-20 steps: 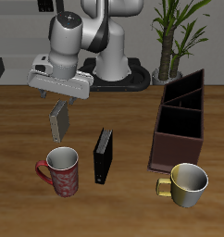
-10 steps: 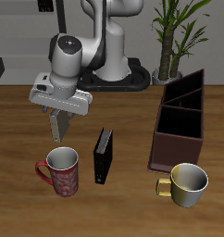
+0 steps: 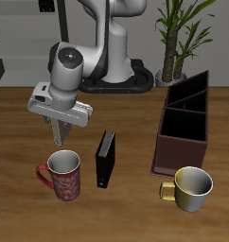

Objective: Place the yellow book into the left desk caddy's left compartment

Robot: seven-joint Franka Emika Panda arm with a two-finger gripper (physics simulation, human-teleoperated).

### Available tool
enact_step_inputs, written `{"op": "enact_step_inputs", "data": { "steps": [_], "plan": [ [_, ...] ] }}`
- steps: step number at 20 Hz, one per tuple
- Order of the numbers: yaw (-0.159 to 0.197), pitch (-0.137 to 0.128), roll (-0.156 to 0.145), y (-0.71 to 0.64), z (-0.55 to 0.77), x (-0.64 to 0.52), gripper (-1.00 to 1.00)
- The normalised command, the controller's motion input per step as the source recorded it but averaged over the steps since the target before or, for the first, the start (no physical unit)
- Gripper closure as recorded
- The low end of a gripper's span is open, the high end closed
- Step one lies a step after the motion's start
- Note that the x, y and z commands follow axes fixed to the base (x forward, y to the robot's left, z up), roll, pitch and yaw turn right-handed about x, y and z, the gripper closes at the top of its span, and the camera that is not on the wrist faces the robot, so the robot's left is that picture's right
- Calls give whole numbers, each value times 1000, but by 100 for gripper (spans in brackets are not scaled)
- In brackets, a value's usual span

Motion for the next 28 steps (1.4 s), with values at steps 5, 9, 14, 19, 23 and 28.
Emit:
{"op": "enact_step_inputs", "data": {
  "steps": [5,9,14,19,23,28],
  "plan": [
    [-13,-30,-4,62,248,-72,100],
    [26,-62,54,377,519,-79,100],
    [-20,-38,17,415,610,-151,100],
    [3,-56,21,772,959,-315,100],
    [38,-42,25,679,630,-232,100],
    [46,-14,58,691,387,-143,100]
  ]
}}
